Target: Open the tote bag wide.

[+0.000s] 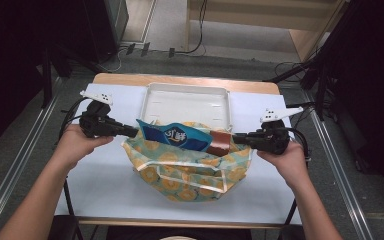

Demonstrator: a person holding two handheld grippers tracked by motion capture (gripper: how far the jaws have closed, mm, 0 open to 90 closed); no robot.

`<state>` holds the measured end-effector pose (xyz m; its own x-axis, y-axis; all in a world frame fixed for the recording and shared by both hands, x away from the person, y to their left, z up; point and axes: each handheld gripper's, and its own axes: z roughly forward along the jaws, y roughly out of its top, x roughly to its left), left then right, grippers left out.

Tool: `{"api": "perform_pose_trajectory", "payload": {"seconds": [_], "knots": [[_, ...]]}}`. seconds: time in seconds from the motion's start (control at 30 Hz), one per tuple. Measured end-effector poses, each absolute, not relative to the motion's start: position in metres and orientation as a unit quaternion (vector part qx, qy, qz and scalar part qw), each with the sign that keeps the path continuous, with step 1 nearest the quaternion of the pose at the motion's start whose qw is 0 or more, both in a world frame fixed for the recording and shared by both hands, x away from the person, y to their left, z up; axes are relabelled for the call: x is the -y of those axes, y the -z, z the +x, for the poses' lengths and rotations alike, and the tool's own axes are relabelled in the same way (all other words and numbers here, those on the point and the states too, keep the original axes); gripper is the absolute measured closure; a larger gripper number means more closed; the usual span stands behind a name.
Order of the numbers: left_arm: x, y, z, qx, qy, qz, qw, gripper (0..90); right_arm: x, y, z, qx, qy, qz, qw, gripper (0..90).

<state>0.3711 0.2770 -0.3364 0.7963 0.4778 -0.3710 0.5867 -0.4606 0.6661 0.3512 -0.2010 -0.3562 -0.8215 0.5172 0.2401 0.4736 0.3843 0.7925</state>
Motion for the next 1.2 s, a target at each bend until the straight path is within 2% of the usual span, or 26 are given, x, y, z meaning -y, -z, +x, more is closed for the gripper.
{"api": "perform_pose_trajectory", "payload": {"seconds": [1.2], "knots": [[-0.277,0.403,0.369,-0.343,0.109,0.843,0.399,87.3,0.195,0.423,0.353,-0.829,-0.448,0.335,-0.014,88.2]]}}
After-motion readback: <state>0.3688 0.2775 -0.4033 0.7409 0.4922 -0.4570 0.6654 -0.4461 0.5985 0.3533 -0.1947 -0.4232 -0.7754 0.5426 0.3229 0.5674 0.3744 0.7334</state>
